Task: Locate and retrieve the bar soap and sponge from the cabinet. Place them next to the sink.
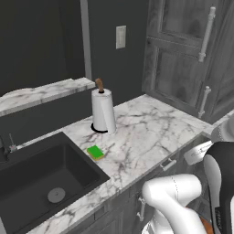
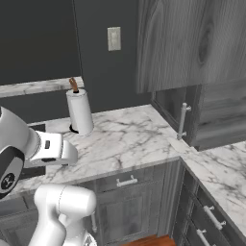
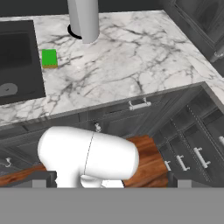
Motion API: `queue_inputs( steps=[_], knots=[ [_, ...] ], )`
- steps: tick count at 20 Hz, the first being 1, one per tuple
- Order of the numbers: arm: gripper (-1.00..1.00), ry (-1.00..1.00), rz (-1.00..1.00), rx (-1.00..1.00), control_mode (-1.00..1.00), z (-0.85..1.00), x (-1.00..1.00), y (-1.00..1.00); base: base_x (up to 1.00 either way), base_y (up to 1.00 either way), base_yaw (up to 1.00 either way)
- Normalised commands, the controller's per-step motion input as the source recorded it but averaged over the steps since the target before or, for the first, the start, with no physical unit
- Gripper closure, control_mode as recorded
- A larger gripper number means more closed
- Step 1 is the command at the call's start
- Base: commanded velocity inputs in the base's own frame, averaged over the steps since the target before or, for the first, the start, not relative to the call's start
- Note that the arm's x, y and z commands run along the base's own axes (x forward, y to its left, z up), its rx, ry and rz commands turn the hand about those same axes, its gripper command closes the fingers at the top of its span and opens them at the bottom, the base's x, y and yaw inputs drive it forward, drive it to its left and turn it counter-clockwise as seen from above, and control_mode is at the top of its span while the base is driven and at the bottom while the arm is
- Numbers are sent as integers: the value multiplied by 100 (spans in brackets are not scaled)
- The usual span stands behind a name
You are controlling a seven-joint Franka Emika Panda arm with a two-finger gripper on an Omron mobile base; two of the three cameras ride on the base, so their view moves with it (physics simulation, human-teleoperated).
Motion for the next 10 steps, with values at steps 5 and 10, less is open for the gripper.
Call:
queue_inputs(
  steps=[5, 10],
  knots=[
    [-100, 0, 0, 0, 100, 0, 0, 0, -2, -14, -15],
    [-100, 0, 0, 0, 100, 0, 0, 0, -8, -17, -36]
  ],
)
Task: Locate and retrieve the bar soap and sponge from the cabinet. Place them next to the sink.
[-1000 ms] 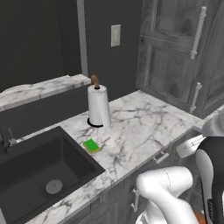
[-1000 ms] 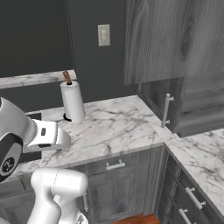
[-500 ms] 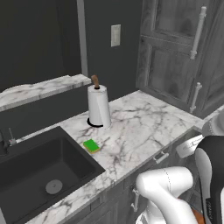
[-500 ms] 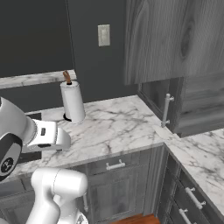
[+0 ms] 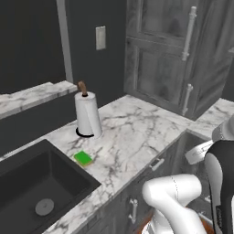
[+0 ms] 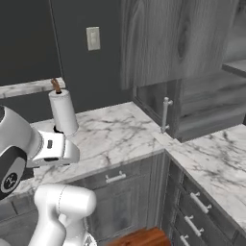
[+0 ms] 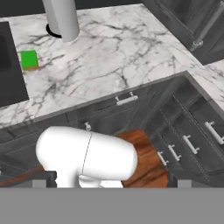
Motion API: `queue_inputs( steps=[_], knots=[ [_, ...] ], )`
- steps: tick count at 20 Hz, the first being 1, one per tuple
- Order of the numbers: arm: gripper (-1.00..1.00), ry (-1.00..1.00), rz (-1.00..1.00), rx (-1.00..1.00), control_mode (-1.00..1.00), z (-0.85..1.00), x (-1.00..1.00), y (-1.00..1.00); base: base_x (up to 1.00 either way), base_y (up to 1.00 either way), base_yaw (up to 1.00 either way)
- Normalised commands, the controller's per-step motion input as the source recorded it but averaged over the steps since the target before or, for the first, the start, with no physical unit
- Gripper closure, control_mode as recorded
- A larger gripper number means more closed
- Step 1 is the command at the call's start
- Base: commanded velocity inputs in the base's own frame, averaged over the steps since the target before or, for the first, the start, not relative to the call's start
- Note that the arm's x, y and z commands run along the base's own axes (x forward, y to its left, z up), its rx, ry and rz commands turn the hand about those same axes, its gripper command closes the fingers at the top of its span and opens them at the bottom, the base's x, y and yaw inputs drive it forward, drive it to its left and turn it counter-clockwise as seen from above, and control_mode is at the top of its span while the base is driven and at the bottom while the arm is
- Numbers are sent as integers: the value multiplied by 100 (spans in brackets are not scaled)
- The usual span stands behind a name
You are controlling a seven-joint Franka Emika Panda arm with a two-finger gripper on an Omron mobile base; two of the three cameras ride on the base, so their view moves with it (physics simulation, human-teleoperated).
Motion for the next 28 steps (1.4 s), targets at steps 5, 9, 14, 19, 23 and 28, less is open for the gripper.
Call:
queue_inputs(
  steps=[5, 9, 14, 19, 23, 28],
  knots=[
    [-100, 0, 0, 0, 100, 0, 0, 0, -8, -2, -42],
    [-100, 0, 0, 0, 100, 0, 0, 0, -4, 0, -44],
    [-100, 0, 0, 0, 100, 0, 0, 0, -1, 0, -46],
    [-100, 0, 0, 0, 100, 0, 0, 0, 0, -4, -44],
    [-100, 0, 0, 0, 100, 0, 0, 0, 0, -11, -43],
    [-100, 0, 0, 0, 100, 0, 0, 0, 0, -20, -40]
  ],
)
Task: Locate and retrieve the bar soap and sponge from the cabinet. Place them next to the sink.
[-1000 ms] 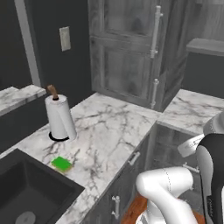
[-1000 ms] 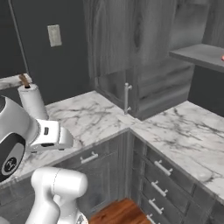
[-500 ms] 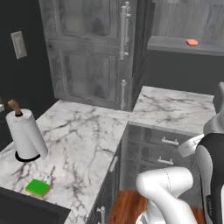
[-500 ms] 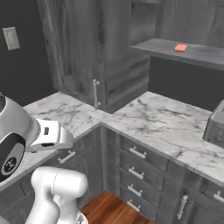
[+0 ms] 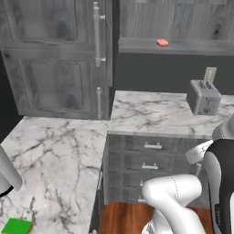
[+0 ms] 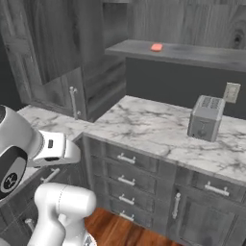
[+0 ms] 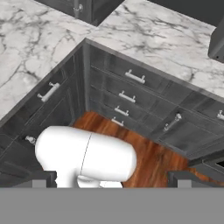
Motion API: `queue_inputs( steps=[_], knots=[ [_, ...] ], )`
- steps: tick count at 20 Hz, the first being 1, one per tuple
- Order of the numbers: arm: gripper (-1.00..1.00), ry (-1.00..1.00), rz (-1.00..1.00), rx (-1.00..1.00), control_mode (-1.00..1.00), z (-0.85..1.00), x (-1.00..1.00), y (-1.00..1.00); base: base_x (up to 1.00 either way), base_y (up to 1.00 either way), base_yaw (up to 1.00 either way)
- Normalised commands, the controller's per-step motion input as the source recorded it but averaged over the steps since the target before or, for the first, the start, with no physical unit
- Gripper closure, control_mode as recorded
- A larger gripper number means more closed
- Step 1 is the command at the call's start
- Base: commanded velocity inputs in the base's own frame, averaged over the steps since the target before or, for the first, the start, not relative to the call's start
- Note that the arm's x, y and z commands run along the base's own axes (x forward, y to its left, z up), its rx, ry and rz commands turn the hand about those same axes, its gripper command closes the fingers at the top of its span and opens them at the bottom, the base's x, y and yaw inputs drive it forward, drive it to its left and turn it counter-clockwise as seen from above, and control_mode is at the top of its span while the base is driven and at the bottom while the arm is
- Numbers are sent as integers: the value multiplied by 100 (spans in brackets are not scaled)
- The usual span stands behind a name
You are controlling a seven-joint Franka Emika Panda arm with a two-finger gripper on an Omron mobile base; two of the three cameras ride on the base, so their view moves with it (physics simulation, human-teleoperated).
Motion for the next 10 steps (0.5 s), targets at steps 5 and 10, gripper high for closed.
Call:
queue_inputs(
  steps=[5, 10],
  knots=[
    [-100, 0, 0, 0, 100, 0, 0, 0, 0, -25, -35],
    [-100, 0, 0, 0, 100, 0, 0, 0, 3, -1, -6]
  ],
)
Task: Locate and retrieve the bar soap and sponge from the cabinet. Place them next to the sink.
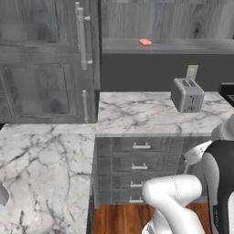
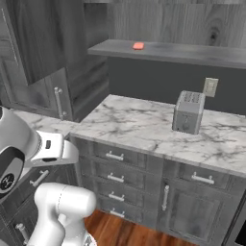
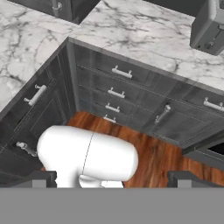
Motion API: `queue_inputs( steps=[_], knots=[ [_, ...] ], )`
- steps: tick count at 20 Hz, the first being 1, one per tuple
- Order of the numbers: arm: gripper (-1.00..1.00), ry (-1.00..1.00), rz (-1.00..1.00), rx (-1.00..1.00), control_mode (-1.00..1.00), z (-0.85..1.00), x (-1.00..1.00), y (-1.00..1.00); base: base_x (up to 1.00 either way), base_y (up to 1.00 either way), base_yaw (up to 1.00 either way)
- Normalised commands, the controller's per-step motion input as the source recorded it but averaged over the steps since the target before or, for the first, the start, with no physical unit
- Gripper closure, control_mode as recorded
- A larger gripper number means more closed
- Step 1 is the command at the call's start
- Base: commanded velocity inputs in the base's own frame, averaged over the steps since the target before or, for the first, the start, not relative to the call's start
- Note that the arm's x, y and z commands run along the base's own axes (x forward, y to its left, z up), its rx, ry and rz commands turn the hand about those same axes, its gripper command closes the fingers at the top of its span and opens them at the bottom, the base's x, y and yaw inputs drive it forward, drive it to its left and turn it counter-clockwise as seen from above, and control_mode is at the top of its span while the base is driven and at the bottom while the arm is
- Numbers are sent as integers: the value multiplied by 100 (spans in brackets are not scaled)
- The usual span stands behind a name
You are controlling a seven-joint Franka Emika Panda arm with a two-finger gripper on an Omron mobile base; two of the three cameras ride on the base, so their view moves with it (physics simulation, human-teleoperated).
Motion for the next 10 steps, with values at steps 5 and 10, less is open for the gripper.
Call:
queue_inputs(
  steps=[5, 10],
  knots=[
    [-100, 0, 0, 0, 100, 0, 0, 0, 21, -1, 2],
    [-100, 0, 0, 0, 100, 0, 0, 0, 38, -23, 3]
  ],
)
